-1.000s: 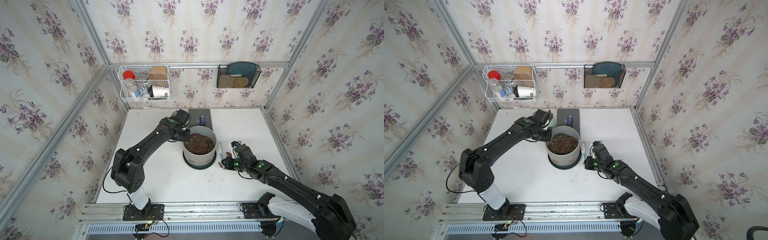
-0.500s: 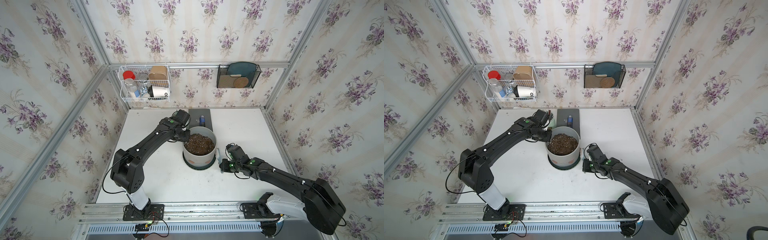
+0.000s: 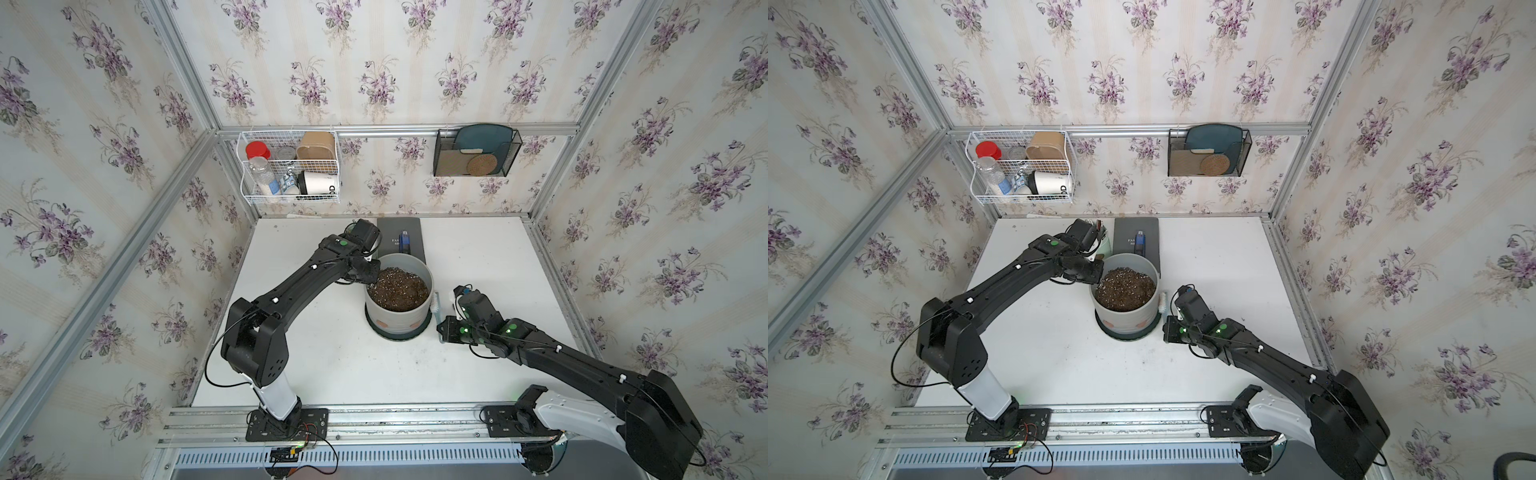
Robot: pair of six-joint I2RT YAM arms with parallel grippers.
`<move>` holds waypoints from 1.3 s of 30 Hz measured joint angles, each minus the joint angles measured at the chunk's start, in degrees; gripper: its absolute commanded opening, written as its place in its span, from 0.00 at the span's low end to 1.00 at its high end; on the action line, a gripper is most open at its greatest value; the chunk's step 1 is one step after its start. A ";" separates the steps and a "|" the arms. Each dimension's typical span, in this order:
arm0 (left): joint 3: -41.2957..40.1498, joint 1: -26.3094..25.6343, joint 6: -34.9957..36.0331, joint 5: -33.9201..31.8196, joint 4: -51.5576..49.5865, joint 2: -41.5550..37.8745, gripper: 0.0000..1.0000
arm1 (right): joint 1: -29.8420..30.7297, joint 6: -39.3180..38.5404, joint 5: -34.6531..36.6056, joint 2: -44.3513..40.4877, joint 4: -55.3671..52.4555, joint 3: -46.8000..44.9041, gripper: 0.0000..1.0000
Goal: Scrub the dried mud off the ceramic pot
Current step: Brush off the soil from the pot, then rotate the pot on the tray.
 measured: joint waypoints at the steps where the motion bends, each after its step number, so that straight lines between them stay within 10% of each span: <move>1: 0.04 -0.02 0.00 0.00 -0.02 0.00 0.00 | -0.02 0.00 0.33 -0.39 -0.48 0.00 0.00; 23: -0.61 -0.11 -0.02 -0.31 0.39 -0.44 0.00 | -0.83 0.15 10.38 -7.19 -13.64 1.01 0.00; 30: 1.29 -0.15 -0.04 0.68 -1.57 -0.50 0.32 | -0.83 -0.15 10.60 -9.38 -14.93 2.84 0.00; 39: 7.87 -0.04 1.64 1.60 -0.15 5.66 0.37 | -0.83 -0.07 10.86 -10.60 -14.91 3.17 0.00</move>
